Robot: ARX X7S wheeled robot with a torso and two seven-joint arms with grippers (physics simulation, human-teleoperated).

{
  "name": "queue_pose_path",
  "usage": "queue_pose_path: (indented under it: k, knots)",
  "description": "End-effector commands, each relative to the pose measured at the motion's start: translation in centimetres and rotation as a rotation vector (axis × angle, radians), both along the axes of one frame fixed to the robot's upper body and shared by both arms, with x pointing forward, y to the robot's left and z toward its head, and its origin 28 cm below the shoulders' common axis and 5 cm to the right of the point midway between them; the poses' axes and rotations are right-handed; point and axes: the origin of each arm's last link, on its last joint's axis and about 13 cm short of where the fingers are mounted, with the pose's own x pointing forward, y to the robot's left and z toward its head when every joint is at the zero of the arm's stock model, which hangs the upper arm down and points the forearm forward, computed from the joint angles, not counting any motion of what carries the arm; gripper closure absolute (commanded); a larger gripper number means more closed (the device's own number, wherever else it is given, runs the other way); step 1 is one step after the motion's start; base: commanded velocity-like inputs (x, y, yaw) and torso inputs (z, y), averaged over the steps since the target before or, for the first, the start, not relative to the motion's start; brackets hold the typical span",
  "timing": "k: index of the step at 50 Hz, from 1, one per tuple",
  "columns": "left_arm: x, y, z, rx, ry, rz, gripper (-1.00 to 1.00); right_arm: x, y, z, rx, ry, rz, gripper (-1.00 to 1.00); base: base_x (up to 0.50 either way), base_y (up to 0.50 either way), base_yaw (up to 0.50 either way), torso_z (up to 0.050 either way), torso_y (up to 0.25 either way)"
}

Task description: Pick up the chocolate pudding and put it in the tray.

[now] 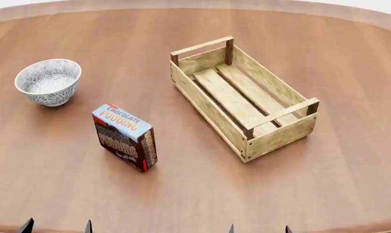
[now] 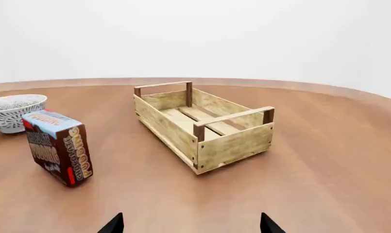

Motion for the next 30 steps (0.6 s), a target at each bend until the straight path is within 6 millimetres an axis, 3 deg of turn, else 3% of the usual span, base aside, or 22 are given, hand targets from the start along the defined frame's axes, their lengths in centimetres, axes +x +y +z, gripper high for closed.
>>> queue_pose_path:
  k: [1,17,30]
  knots:
    - [0.1,0.0,-0.2,0.000,0.000,0.000,-1.00,0.1,0.1,-0.1,0.000,0.000,0.000,-1.00,0.00,0.00,0.00,0.000,0.000]
    - [-1.4,0.6,3.8,0.010,-0.112,0.009,-1.00,-0.5,-0.3,4.7,-0.033,-0.136,0.015,-1.00,0.00,0.00,0.00,0.000,0.000]
    - [-1.3,0.6,3.4,0.012,-0.105,0.007,-1.00,-0.4,-0.3,5.3,-0.046,-0.162,0.020,-1.00,0.18,0.06,0.00,0.000,0.000]
